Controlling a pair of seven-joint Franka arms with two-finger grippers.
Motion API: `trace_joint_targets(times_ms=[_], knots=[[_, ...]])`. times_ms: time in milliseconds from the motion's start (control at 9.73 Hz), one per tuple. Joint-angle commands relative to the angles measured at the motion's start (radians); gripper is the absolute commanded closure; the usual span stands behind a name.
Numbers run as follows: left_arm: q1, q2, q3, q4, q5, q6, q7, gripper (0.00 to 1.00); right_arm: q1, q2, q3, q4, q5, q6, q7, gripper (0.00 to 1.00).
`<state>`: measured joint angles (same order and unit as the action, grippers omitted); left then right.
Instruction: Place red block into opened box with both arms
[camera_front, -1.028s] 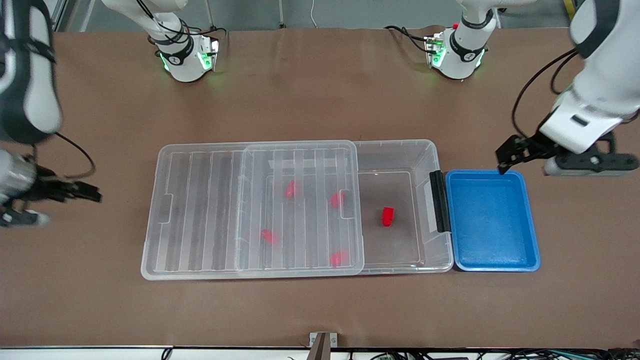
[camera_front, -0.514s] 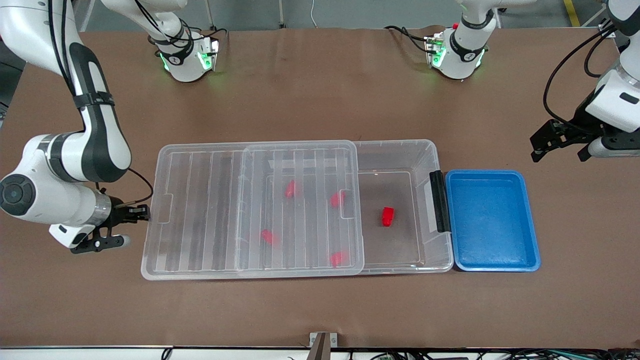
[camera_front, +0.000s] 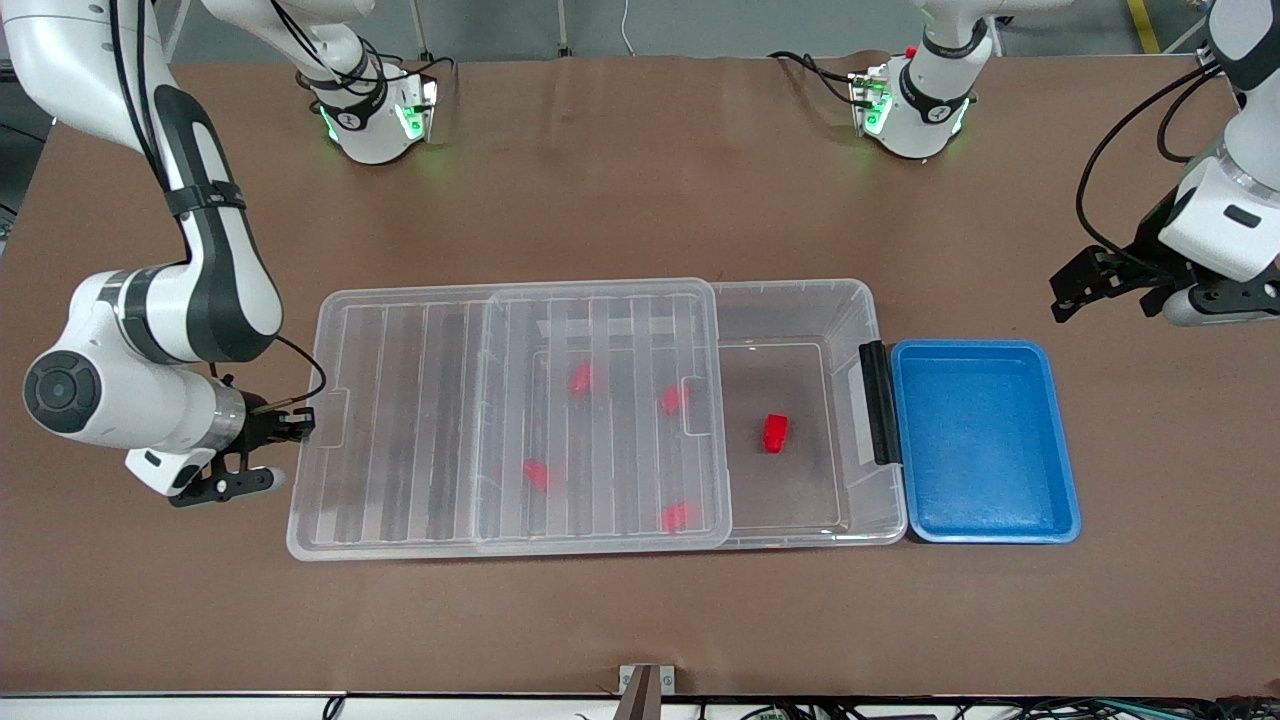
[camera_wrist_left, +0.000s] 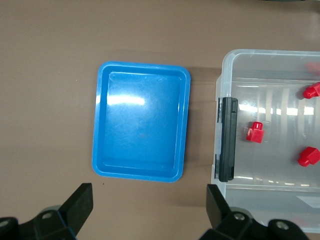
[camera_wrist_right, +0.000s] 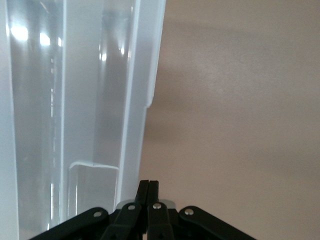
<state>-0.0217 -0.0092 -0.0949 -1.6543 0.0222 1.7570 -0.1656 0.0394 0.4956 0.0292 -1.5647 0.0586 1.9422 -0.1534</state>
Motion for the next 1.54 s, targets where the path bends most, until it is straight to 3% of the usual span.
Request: trace_joint_targets(times_ms=[0, 514, 1439], knots=[[-0.001, 0.014, 0.015, 0.028, -0.068, -0.112, 0.014, 0.01, -0.001, 0.006, 0.032, 0.015, 0.059, -0.008, 0.026, 0.96], [-0.004, 0.023, 0.029, 0.054, -0.061, -0.122, 0.063, 0.00, 0.007, 0.024, 0.156, 0.018, 0.061, 0.000, 0.193, 0.96], [-0.009, 0.040, 0.029, 0.065, -0.059, -0.122, 0.048, 0.00, 0.060, 0.066, 0.169, 0.054, 0.061, 0.003, 0.255, 0.96]])
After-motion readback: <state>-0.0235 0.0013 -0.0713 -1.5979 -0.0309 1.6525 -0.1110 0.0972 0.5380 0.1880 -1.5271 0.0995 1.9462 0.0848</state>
